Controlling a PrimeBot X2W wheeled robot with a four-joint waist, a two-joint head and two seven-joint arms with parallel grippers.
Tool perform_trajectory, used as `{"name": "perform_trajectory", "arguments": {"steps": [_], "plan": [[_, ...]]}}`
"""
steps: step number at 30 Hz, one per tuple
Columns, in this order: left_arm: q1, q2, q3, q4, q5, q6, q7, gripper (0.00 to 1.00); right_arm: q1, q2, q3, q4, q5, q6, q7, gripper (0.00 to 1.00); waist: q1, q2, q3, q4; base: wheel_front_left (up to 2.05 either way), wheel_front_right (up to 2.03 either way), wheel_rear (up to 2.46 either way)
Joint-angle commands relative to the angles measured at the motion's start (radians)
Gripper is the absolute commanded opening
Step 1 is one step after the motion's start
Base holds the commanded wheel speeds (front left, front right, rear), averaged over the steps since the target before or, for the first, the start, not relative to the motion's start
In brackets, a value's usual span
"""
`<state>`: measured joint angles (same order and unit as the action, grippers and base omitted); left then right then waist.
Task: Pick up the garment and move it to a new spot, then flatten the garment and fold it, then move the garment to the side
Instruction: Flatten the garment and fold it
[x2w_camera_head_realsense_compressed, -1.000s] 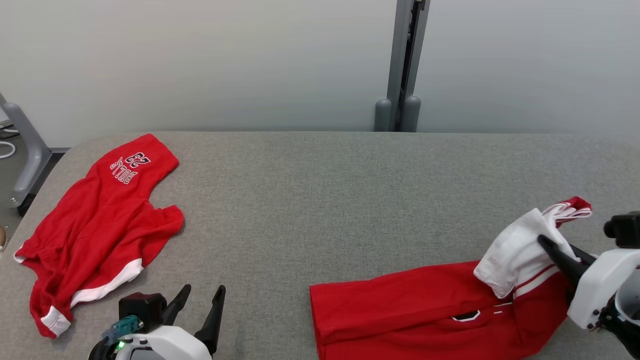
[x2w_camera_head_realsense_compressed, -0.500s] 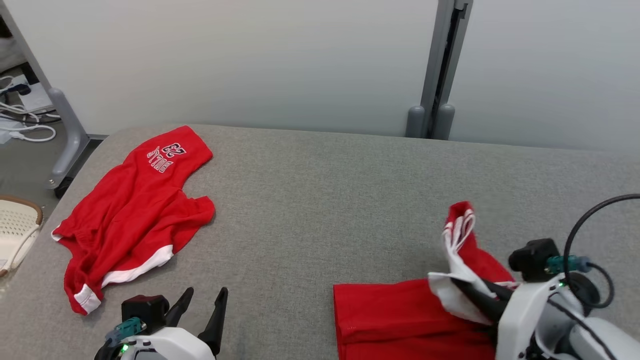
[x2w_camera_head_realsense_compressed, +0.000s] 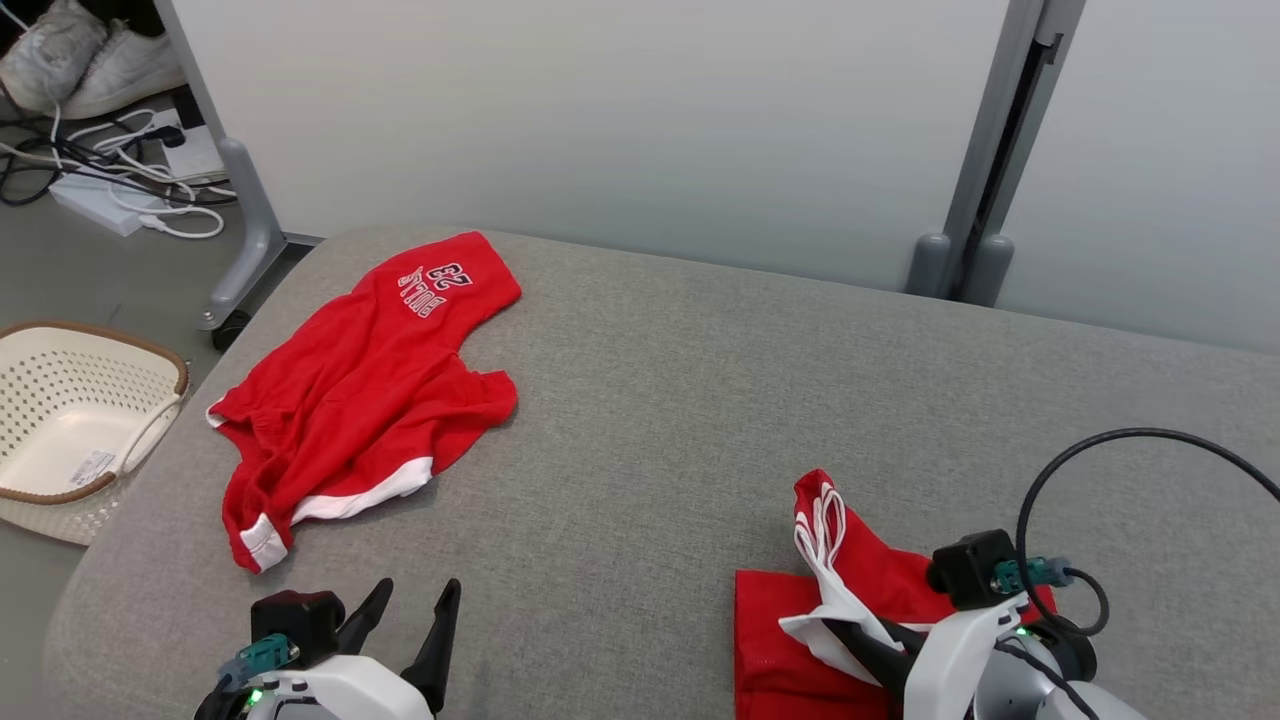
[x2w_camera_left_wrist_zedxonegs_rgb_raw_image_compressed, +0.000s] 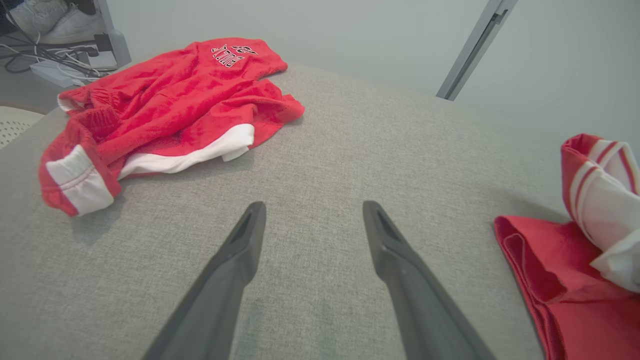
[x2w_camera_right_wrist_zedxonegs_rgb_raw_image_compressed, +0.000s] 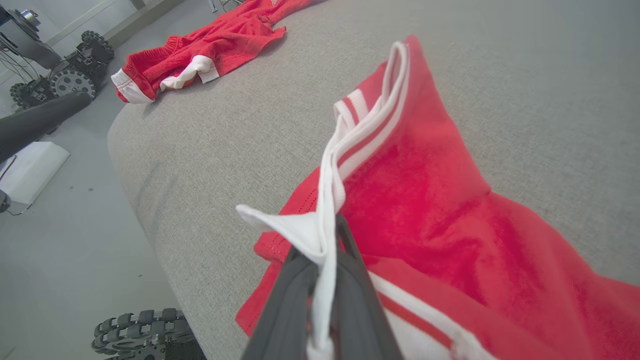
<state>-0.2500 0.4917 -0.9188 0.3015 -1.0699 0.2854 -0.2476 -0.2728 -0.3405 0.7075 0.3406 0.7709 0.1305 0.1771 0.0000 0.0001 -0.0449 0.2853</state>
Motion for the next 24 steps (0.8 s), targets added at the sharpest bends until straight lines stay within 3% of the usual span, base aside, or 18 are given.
{"name": "perform_trajectory", "arguments": {"steps": [1,6,7,9,10,18,22,24], "plan": [[-0.003,0.004,0.003,0.003,0.001,-0.003,-0.003,1.00,0.012,0.005,-0.001,0.011,-0.009,0.001,-0.004,0.00,0.0000,-0.0001,-0.001,0.018,0.00,0.00,0.00],[0.003,0.007,0.004,0.006,-0.001,-0.003,-0.002,1.00,0.011,0.037,0.018,0.052,-0.008,0.001,0.006,0.00,0.0000,-0.0001,-0.001,0.044,0.00,0.00,0.00],[0.003,0.008,0.004,0.006,-0.002,-0.003,-0.002,1.00,0.009,0.041,0.019,0.056,-0.013,0.001,0.002,0.05,0.0000,-0.0001,0.000,0.046,0.00,0.00,0.00],[0.004,0.008,0.005,0.006,-0.003,-0.002,-0.002,1.00,0.008,0.051,0.026,0.063,-0.010,0.001,0.008,0.84,0.0000,-0.0001,0.001,0.047,0.00,0.00,0.00],[0.005,0.010,0.006,0.006,-0.004,-0.002,-0.002,1.00,0.007,0.052,0.028,0.067,-0.012,0.001,0.014,1.00,0.0000,-0.0001,0.002,0.046,0.00,0.00,0.00],[0.013,0.016,0.013,-0.002,-0.004,0.006,-0.005,1.00,0.015,0.062,0.043,-0.032,0.034,0.001,0.023,1.00,0.0000,-0.0001,0.007,0.004,0.00,0.00,0.00],[0.012,0.018,0.024,-0.013,0.005,0.009,-0.009,1.00,0.038,0.038,0.024,-0.165,0.109,0.001,0.037,1.00,0.0000,-0.0001,0.011,-0.035,0.00,0.00,0.00],[0.018,0.021,0.041,-0.019,0.012,0.015,-0.010,1.00,0.063,-0.014,-0.019,-0.264,0.133,0.001,0.029,1.00,0.0000,-0.0001,0.013,-0.065,0.00,0.00,0.00]]}}
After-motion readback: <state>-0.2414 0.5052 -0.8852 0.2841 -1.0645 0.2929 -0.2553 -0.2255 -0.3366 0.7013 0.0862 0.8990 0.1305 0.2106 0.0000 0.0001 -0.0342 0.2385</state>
